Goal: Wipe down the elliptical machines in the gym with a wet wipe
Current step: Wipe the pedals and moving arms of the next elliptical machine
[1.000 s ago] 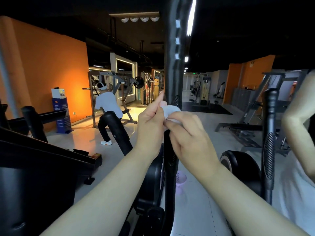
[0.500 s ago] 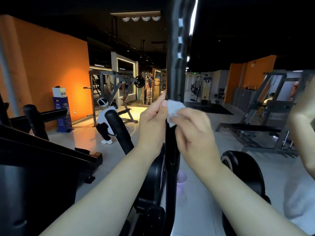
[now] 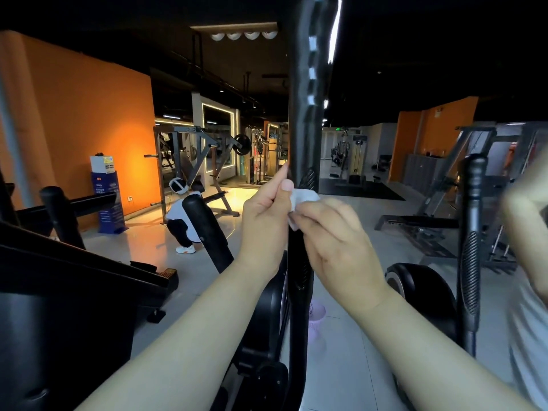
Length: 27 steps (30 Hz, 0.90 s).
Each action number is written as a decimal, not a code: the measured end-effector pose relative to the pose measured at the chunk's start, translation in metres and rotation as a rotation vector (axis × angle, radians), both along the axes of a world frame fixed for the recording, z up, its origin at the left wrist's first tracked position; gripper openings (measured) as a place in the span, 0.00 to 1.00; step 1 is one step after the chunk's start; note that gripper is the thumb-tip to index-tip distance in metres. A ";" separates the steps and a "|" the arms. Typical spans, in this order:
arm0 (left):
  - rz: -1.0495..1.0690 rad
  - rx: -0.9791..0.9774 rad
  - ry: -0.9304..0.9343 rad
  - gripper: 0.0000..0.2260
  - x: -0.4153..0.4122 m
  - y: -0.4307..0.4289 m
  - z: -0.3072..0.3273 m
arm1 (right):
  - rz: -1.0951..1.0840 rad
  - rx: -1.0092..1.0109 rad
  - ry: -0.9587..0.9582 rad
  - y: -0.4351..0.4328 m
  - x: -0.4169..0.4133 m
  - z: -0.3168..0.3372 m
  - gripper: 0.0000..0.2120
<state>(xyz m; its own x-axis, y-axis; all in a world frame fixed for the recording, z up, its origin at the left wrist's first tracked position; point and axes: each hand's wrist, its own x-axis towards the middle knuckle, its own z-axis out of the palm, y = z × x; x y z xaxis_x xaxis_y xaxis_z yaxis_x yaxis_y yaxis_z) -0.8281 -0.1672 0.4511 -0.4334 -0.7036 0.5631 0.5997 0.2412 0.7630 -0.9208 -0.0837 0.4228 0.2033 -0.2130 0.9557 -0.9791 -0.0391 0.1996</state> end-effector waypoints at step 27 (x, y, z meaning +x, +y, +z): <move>0.016 -0.052 0.006 0.11 0.001 -0.001 -0.005 | 0.128 0.035 -0.236 -0.007 0.005 -0.007 0.10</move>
<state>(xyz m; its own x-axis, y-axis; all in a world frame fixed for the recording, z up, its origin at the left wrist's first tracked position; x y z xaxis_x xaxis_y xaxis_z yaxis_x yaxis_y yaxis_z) -0.8275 -0.1683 0.4463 -0.4191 -0.6801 0.6015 0.5999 0.2899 0.7457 -0.9155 -0.0911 0.4157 0.0028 -0.2341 0.9722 -0.9850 -0.1683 -0.0377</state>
